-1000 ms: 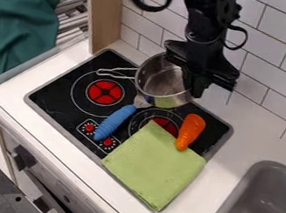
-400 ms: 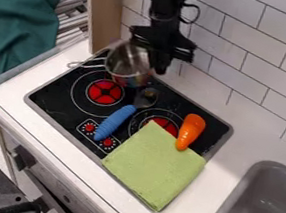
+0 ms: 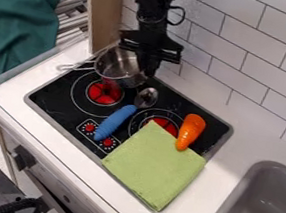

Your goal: Move the silver pot to the top left of the stove

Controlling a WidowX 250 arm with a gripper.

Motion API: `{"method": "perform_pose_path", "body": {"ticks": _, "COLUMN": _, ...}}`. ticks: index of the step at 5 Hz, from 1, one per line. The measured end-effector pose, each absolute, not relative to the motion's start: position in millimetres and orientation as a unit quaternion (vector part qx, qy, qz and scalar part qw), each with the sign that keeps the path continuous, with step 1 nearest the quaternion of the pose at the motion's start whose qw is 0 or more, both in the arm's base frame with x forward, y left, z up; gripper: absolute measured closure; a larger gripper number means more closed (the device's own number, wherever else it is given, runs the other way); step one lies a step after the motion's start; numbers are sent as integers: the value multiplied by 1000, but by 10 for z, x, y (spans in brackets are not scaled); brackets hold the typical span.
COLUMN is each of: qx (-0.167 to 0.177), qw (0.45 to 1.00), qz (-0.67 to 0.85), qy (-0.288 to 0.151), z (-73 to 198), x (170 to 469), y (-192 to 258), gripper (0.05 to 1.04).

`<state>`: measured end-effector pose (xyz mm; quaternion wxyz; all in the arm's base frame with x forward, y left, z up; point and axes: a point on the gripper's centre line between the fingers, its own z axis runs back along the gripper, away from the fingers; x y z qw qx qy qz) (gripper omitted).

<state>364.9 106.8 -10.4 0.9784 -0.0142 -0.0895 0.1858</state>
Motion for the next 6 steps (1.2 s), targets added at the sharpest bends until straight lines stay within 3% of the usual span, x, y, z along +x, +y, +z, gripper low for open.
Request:
{"method": "perform_pose_path", "body": {"ticks": 3, "qx": -28, "qw": 976, "qz": 211, "qy": -54, "z": -315, "x": 3576, "y": 1164, "gripper": 1028}}
{"method": "perform_pose_path", "body": {"ticks": 6, "qx": -36, "qw": 971, "qz": 229, "qy": -57, "z": -345, "x": 3593, "y": 1210, "gripper": 1005}}
